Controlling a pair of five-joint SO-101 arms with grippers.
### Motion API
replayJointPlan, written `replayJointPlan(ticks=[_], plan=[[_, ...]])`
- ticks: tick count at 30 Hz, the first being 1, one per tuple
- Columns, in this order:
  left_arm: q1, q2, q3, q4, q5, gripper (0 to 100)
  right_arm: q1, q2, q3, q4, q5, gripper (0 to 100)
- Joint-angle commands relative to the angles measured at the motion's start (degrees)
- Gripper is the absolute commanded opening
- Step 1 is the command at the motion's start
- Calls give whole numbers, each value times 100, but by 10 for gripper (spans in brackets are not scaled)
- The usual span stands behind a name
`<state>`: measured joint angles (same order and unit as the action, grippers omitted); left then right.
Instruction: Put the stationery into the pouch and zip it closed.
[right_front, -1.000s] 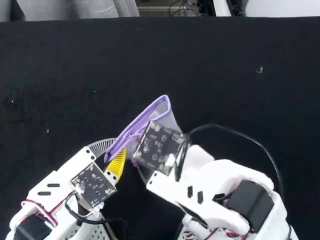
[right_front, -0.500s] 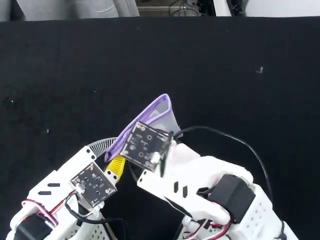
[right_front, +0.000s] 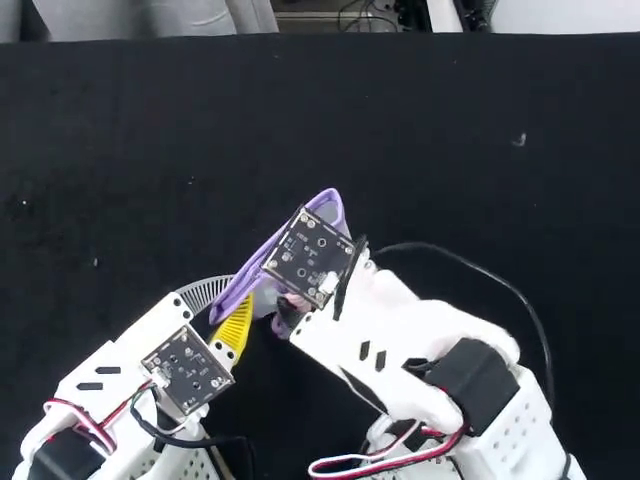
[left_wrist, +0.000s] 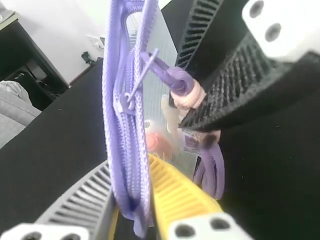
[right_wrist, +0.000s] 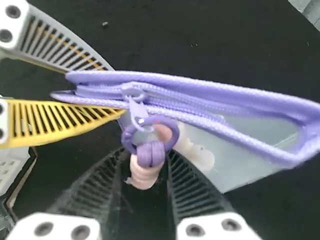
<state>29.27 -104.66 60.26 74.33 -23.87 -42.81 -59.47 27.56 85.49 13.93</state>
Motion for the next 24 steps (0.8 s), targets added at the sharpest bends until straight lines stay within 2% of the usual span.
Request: replayJointPlan(ticks=[1,9,17,24], plan=[[-84,26,180,9,53,28,273,-31,-1165,475,-18,11],[-57,26,286,9,53,28,642,224,-3424,1582,-9,11],[-48,18,233,220,53,29,1327,1086,-3653,1565,0,11],[-48,18,233,229,53,29,2110,1218,-4198,1538,229,11]])
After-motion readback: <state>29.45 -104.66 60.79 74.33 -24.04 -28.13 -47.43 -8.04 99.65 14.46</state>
